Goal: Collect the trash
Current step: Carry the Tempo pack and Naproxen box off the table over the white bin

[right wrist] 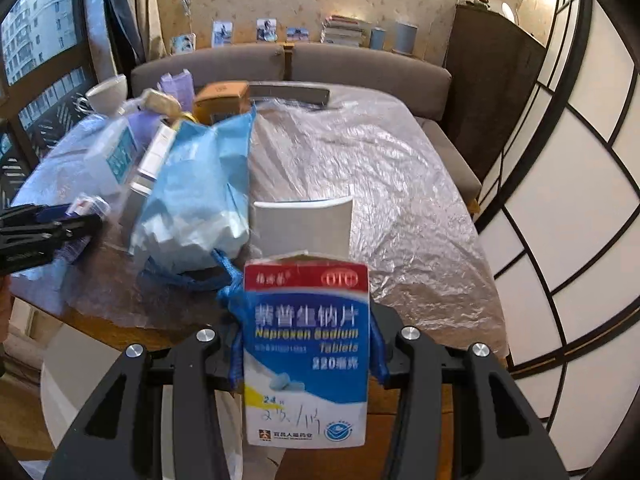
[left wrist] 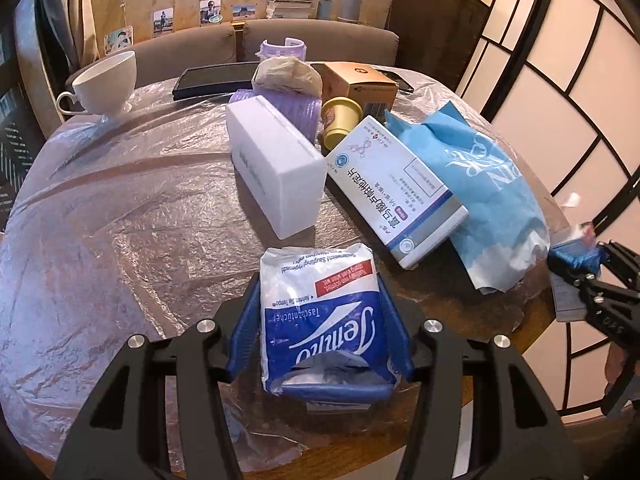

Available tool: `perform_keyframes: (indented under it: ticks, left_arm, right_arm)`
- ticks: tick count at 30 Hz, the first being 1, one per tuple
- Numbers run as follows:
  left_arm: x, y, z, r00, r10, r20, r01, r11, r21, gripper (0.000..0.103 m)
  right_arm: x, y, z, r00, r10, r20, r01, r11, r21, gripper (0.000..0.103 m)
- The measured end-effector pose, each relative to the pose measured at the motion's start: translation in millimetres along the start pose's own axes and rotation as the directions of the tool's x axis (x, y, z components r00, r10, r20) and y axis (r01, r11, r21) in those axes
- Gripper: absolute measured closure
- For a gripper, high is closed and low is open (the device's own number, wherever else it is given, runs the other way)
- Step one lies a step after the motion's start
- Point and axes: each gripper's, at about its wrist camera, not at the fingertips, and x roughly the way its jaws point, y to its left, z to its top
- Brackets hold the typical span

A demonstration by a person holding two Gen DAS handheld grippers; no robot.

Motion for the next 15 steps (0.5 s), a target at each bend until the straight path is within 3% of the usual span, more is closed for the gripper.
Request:
perform_keyframes:
  ticks: [5, 7, 9, 11, 13, 15]
  left_arm:
    - [1, -2, 0, 1.0, -0.004, -0.002, 0.004, 1.0, 0.011, 0.048]
    - [0, -2, -1, 1.0, -0.006, -0.003, 0.006, 1.0, 0.014, 0.048]
    - [-1, -2, -1, 1.0, -0.008, -0.002, 0.008, 1.0, 0.013, 0.048]
    - [-1, -2, -2, 1.0, -0.007, -0.001, 0.007, 1.0, 0.014, 0.048]
    - [-1, -2, -3, 1.0, -0.016, -0.001, 0.016, 1.0, 0.017, 0.049]
    - [-3, -3, -3, 1.0, -0.019, 0.0, 0.019, 0.999, 0.027, 0.05]
  right_arm:
    - [10, 4, -2, 1.0, -0.016, -0.016, 0.016, 1.0, -0.002, 0.054]
    - [6, 5, -4, 1.0, -0.01, -0.014, 0.01, 1.0, -0.008, 0.036]
    - [2, 4, -8, 1.0, -0.016, -0.012, 0.016, 1.0, -0.012, 0.034]
    - [-1, -1, -12, 1.0, -0.013, -0.017, 0.013, 1.0, 0.001, 0.036]
    - [0, -8, -15, 0.999, 0.021, -0.035, -0.02, 0.999, 0.033, 0.057]
    - [-1, -12, -16, 0.999, 0.024, -0.035, -0.022, 0.998, 0.056, 0.057]
